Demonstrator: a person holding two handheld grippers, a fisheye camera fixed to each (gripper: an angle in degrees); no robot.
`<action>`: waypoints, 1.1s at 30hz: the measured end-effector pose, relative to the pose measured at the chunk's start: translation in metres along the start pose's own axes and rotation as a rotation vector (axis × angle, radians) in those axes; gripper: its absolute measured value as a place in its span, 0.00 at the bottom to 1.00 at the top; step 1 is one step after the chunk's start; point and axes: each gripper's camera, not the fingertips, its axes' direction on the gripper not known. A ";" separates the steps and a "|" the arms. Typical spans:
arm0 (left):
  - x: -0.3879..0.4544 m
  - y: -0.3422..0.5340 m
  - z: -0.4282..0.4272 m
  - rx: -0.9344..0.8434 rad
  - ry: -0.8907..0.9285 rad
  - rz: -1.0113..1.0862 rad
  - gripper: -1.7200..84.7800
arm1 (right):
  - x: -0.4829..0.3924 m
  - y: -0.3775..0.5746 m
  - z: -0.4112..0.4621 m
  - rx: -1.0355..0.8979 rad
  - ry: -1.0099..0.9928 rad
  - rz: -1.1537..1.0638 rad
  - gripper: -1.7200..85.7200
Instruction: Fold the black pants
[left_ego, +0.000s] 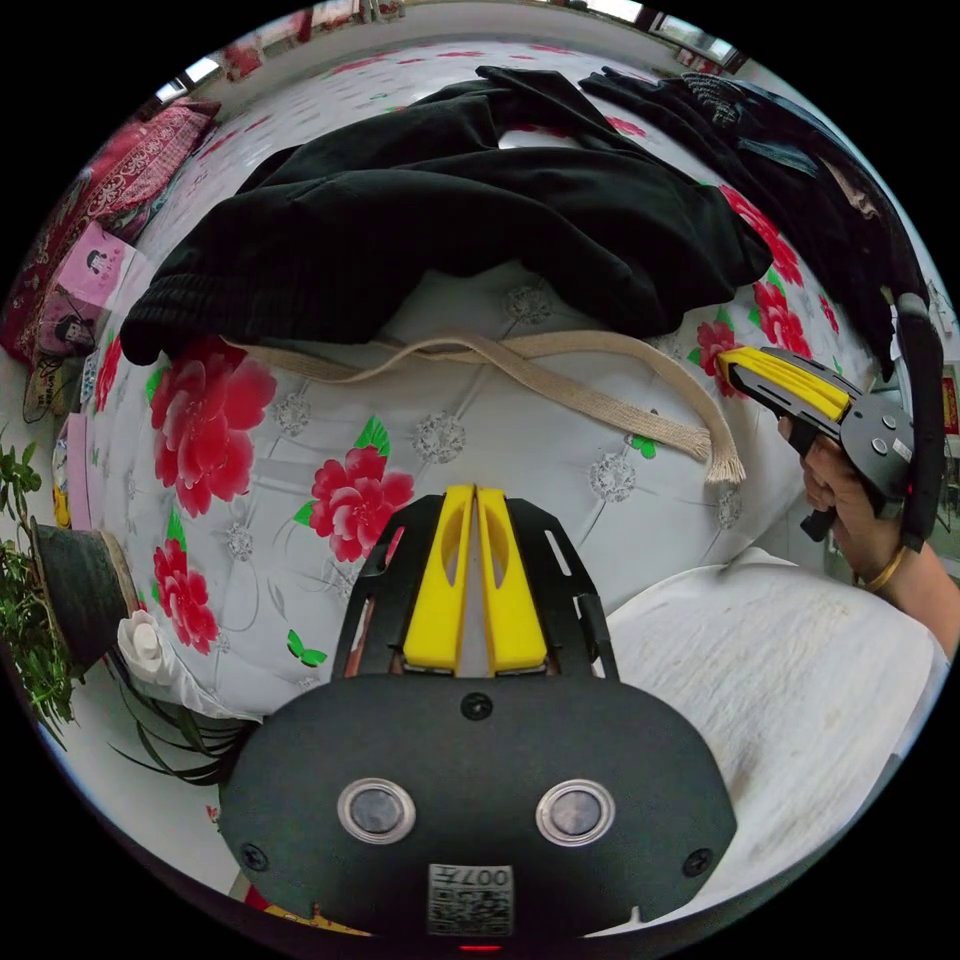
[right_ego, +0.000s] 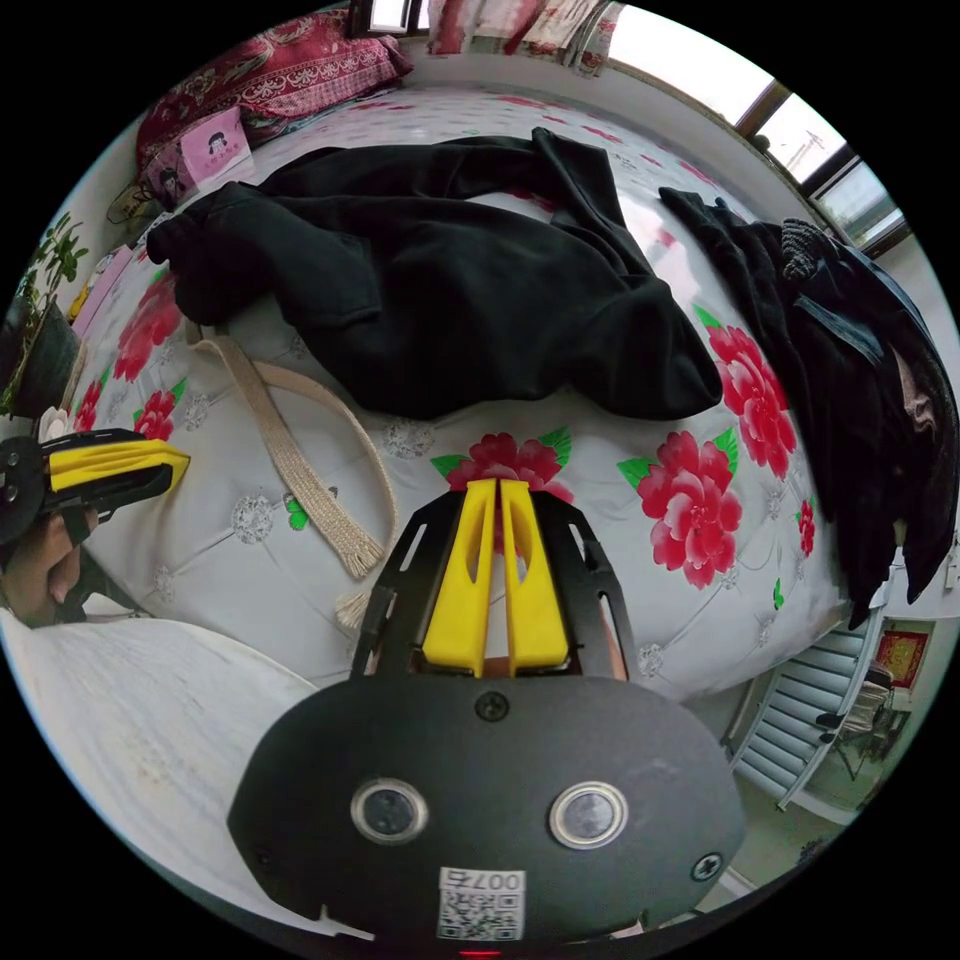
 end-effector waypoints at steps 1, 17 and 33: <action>0.000 0.000 0.000 0.000 0.000 0.000 0.01 | 0.000 0.000 0.000 0.000 0.000 0.000 0.02; 0.000 0.000 0.001 0.002 -0.008 0.003 0.01 | 0.003 0.001 0.001 0.007 -0.009 0.012 0.02; 0.001 -0.001 0.001 0.002 -0.013 0.003 0.01 | 0.005 0.001 0.002 0.009 -0.015 0.012 0.02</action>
